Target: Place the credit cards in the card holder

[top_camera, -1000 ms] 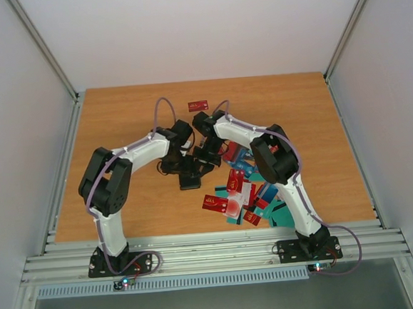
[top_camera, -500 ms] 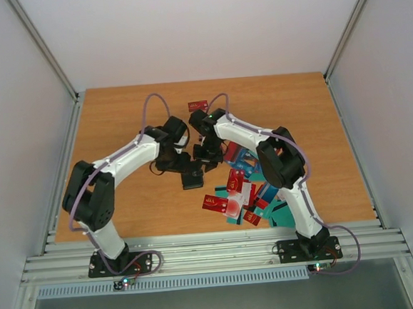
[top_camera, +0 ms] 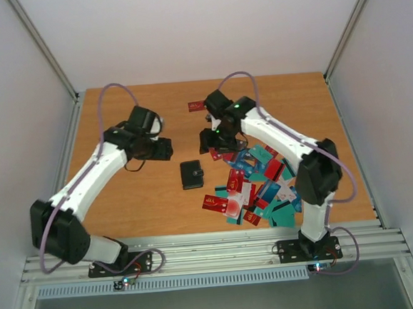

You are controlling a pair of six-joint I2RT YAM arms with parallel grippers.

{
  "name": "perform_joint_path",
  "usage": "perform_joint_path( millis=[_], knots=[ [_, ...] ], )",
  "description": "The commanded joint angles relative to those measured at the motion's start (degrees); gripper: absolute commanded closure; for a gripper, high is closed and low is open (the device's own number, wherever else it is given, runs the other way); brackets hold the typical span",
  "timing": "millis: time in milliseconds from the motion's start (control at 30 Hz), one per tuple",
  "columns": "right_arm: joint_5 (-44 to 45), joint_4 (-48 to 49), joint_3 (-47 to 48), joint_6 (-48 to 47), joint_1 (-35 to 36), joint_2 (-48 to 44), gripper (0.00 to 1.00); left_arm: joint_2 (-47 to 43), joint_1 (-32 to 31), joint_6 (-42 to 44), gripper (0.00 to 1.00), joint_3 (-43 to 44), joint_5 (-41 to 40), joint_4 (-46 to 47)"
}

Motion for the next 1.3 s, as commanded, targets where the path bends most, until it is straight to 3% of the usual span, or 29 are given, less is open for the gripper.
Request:
perform_joint_path(
  millis=[0,33,100,133,233,500,567,667,833,967,1100,1267],
  knots=[
    [3.94,2.67,-3.98,-4.80,-2.65,-10.41,0.31,-9.27,3.48,2.33,0.30,-1.76,-0.90,1.65],
    [5.13,3.36,-4.89,-5.08,-3.15,-12.66,0.27,-11.27,4.22,2.83,0.27,-2.74,-1.24,2.89],
    [8.86,4.41,-6.39,-8.07,-3.55,-17.03,0.03,-14.84,5.32,3.50,0.16,-4.76,-2.98,5.39],
    [11.30,4.81,-7.00,-8.84,-3.68,-18.92,0.02,-16.40,5.64,4.02,0.11,-5.71,-4.31,6.54],
    [18.86,7.51,-10.20,-11.85,-3.73,-25.30,0.02,-19.76,5.96,5.62,0.01,-8.35,-8.69,9.13],
    [42.11,27.54,-30.58,-23.53,-3.74,-43.53,0.02,-27.31,6.05,9.79,0.01,-18.69,-17.37,21.20],
    [46.47,28.15,-33.61,-26.41,-3.73,-44.49,0.01,-29.72,6.13,10.71,0.03,-22.61,-20.66,26.59],
    [55.73,26.06,-35.97,-23.61,-4.67,-43.71,0.02,-33.48,6.67,13.77,0.06,-29.91,-21.69,35.01],
    [47.87,28.31,-44.64,-18.65,-11.47,-47.75,0.02,-36.98,10.34,15.18,0.05,-39.44,-20.64,42.84],
    [40.86,36.77,-56.39,-22.45,-18.11,-53.26,0.01,-36.83,15.22,17.08,0.04,-44.82,-15.92,48.35],
    [36.53,47.22,-68.94,-29.36,-23.10,-56.92,0.01,-34.42,18.15,17.33,0.01,-47.26,-14.65,51.73],
    [34.58,67.87,-83.28,-33.26,-25.34,-62.70,0.01,-30.69,19.94,16.60,0.01,-54.60,-13.28,66.24]
  ],
)
